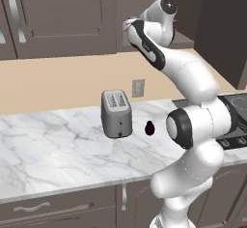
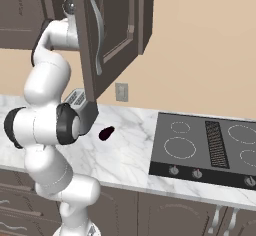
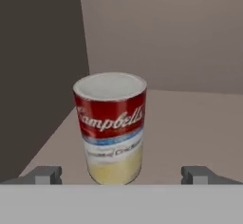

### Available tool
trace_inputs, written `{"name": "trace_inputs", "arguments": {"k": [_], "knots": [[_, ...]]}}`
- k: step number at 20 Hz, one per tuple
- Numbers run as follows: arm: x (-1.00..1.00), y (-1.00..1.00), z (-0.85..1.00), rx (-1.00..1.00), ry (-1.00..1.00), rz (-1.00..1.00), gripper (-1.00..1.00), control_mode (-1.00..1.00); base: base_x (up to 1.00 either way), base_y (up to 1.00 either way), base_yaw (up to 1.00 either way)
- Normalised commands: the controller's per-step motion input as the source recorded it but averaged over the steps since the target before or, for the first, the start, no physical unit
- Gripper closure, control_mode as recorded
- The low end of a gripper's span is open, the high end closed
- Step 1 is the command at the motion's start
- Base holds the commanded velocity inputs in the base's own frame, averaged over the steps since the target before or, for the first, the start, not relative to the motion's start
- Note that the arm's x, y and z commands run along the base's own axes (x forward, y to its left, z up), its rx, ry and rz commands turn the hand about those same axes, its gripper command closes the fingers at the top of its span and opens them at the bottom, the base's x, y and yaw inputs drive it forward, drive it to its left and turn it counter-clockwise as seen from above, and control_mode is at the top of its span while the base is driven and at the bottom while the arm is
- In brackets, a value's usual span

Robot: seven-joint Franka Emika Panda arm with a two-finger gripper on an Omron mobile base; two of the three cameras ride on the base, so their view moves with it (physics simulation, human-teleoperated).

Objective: Restock the canned food cabinet by taking the new fresh canned food from the counter and placing it in the cabinet. Then, take the old canned food from the cabinet and place it on the counter.

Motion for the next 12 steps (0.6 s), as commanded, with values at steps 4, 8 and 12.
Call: {"name": "trace_inputs", "arguments": {"k": [4, 8, 12], "knots": [[0.52, 0.00, 0.00, 0.00, 0.00, 0.00, -1.00, -1.00, 0.00, 0.00, 0.00], [0.36, 0.00, 0.00, 0.00, 0.00, 0.00, -1.00, -1.00, 0.00, 0.00, 0.00], [0.14, 0.00, -0.04, 0.00, 0.00, 0.00, 1.00, -1.00, 0.00, 0.00, 0.00]]}}
